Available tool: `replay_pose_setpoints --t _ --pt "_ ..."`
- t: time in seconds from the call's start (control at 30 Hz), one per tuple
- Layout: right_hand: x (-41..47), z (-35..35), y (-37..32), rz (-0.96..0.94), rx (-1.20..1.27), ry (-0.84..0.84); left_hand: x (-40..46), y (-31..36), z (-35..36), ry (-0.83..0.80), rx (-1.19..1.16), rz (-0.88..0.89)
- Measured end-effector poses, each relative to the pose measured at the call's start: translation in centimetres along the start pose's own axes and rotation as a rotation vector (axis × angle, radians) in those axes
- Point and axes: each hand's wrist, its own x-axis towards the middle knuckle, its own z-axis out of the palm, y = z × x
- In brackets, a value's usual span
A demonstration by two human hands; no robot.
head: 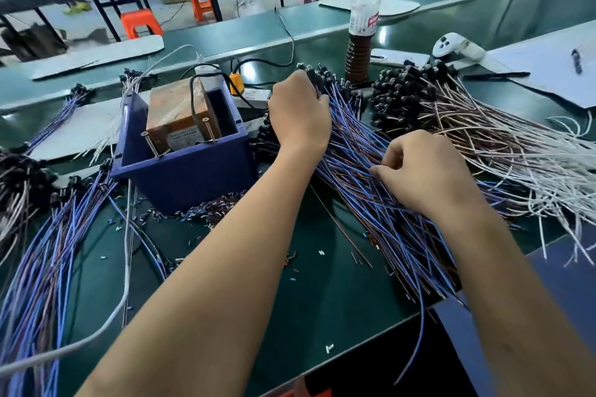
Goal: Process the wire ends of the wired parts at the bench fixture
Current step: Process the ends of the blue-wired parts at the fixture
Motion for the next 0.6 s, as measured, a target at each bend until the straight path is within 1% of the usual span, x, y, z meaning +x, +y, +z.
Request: replay_pose_setpoints --t 0.13,0.2,0.27,0.33,0.4,0.43,0.5,0.6 --pt "-0.5 -0.2 -0.7 -0.03 0.051 0.034 -0.5 -0.4 -0.5 0.047 -0.046 0.015" --pt "-0.8 -0.2 -1.7 -0.075 0.083 0.112 -1.6 -0.7 -1.2 0.06 -0.139 -0.001" --pt "-1.1 0.3 -3.5 -0.128 0.125 0.189 -3.3 -1.4 -2.2 0.025 -0.223 -0.024" --pt "-1.5 0.9 -5.2 -0.165 0.159 0.204 -4.8 -2.5 -3.1 -0.127 -0.271 -0.051" --pt "-2.1 2.1 -7.4 -0.201 0.183 0.143 -5.7 -4.5 -5.0 -0.346 -0.267 -0.13" --pt "-2.4 2.7 -8.6 -0.222 0.187 0.104 -5.9 -5.7 -6.2 -0.423 -0.247 -0.17" --pt "-3.3 4.2 -10.9 -0.274 0.186 0.044 -6.0 -8.0 -8.8 -0.496 -0.193 -0.241" --pt "-4.8 6.8 -15.0 -0.357 0.216 -0.035 -5.8 -11.1 -13.1 -0.533 -0.052 -0.316"
